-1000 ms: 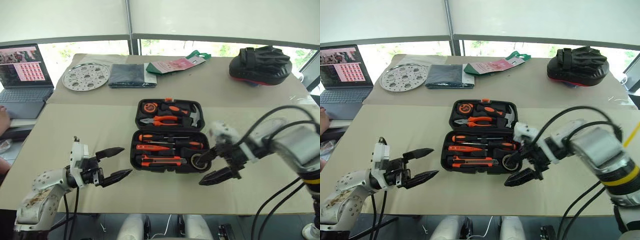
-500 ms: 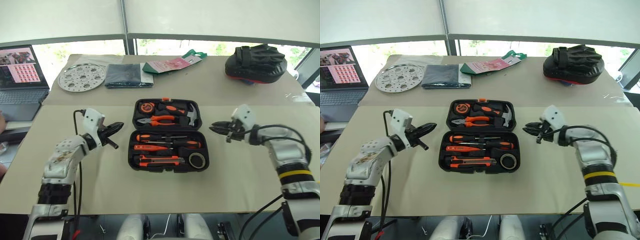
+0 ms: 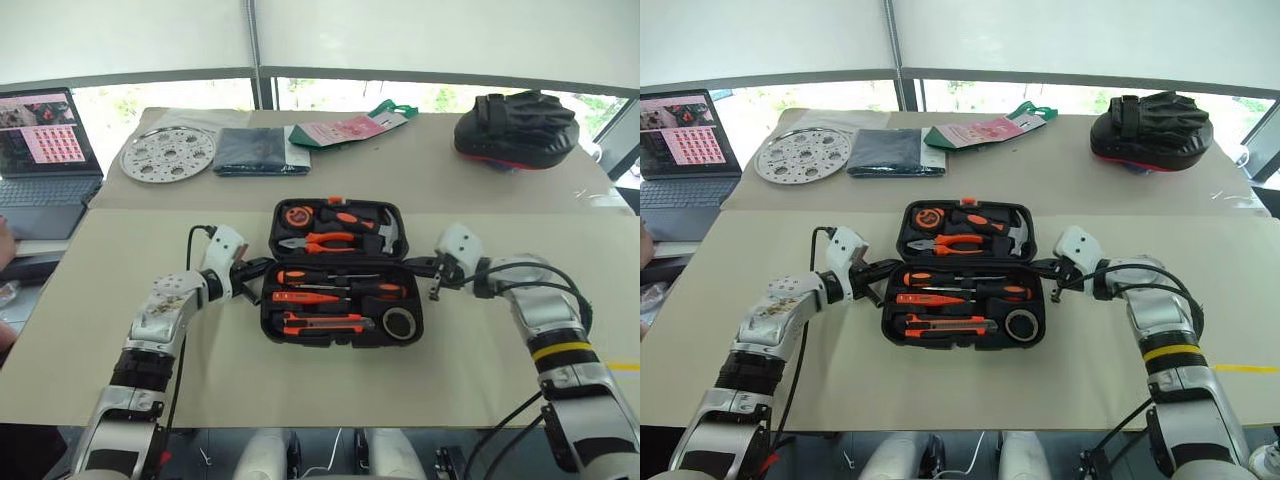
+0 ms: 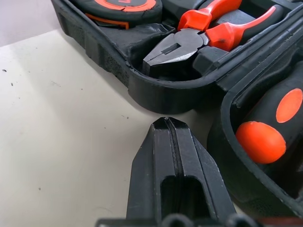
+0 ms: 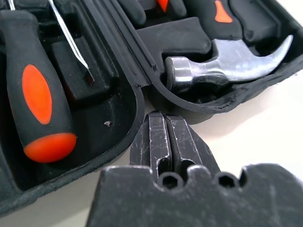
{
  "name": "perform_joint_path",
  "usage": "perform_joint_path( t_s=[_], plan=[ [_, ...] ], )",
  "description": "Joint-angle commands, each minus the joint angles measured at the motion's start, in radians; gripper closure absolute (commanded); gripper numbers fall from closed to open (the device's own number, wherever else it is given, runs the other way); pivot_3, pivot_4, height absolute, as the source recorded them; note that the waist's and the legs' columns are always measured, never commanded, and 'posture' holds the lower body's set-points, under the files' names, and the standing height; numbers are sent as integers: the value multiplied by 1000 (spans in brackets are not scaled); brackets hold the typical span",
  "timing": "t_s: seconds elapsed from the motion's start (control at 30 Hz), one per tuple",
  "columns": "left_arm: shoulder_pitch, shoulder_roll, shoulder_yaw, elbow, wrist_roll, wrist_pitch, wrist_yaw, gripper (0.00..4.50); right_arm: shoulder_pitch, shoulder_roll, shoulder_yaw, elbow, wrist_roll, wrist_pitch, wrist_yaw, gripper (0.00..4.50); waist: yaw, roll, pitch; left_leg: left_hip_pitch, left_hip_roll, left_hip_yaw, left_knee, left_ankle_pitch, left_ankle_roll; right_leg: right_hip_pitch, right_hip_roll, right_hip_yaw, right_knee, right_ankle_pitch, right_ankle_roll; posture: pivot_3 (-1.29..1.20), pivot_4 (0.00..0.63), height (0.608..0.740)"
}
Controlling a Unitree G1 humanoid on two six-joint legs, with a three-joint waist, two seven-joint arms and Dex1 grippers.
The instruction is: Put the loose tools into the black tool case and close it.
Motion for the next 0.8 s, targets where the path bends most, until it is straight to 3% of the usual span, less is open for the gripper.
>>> perform_joint_path(
  t_s=[0.03, 0.2, 0.33, 0.37, 0.47, 0.63, 0.8],
  plan=[
    [63, -9, -32, -124, -2, 0, -14, 4500, 60, -4, -1, -137, 45, 58, 32, 4428, 0, 0, 0, 0, 0, 0, -1, 0, 0, 0, 0, 0, 0, 0, 0, 0, 150, 740],
    [168, 17, 47, -276, -31, 46, 37, 4500, 150, -41, -70, -252, 64, 130, -12, 4428, 2, 0, 0, 0, 0, 0, 0, 0, 0, 0, 0, 0, 0, 0, 0, 0, 150, 740],
    [193, 78, 138, -358, -104, 228, 53, 4500, 182, -87, -169, -316, 162, 261, -10, 4428, 5, 0, 0, 0, 0, -1, 1, 0, 0, 0, -1, 1, -1, 0, 0, 0, 150, 740],
    [197, 105, 157, -379, -131, 283, 41, 4500, 182, -100, -191, -333, 191, 292, -1, 4188, 5, 0, 1, 0, 0, 0, 1, 0, 0, -1, -1, 2, -1, 0, 0, 0, 150, 740],
    [169, 201, 192, -409, -200, 565, 59, 3724, 148, -136, -249, -405, 352, 585, 2, 3333, 2, 0, 1, 1, 1, -1, 1, 0, 1, -1, -2, 2, 1, 1, -1, 0, 150, 740],
    [72, 227, 217, -382, -254, 604, 44, 1901, 68, -249, -166, -471, 400, 919, -11, 1653, 8, 0, 1, 2, 2, -1, 1, -1, 1, -1, -2, 2, 2, 1, -3, 0, 150, 740],
    [-72, 196, 171, -304, -236, 662, 106, 37, -155, -212, -84, -349, 384, 1130, -95, 22, 11, 0, 1, 1, 1, -1, 2, -1, 2, -2, -2, 3, 2, 2, -4, 0, 150, 740]
  ],
)
